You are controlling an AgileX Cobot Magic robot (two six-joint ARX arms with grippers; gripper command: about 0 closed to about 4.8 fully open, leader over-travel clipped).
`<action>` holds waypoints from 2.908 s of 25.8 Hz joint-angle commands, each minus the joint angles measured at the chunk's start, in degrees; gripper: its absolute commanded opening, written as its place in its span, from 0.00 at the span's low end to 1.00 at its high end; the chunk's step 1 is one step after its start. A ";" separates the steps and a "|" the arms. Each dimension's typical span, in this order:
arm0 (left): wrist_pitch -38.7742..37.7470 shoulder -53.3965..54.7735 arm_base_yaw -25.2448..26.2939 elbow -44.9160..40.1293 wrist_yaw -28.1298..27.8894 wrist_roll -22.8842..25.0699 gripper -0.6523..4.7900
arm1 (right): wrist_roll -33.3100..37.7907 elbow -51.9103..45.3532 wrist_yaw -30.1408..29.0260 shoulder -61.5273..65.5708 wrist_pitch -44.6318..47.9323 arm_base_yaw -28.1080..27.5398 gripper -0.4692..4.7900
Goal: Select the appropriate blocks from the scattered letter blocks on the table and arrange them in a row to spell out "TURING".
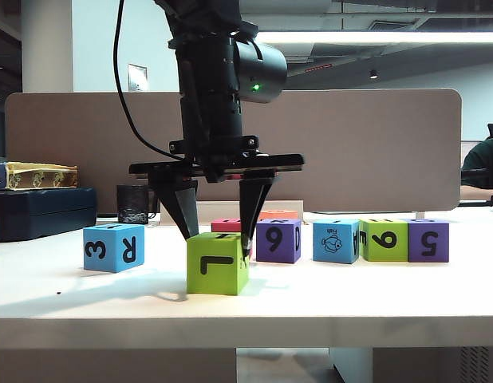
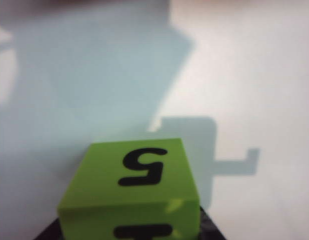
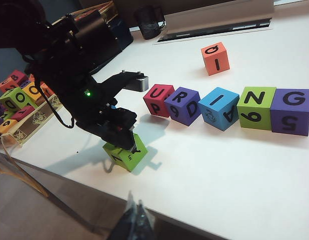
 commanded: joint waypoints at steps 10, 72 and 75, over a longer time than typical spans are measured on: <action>-6.21 -0.39 4.17 8.59 -6.91 8.41 0.61 | -0.13 0.33 -0.22 0.09 0.68 -0.02 0.09; 10.97 6.56 14.95 11.43 0.26 12.00 0.81 | -0.13 0.33 -0.20 0.09 -1.38 -0.02 0.09; 10.10 6.43 14.95 12.20 0.26 12.02 0.81 | -0.13 0.33 -0.20 0.09 -1.36 -0.02 0.09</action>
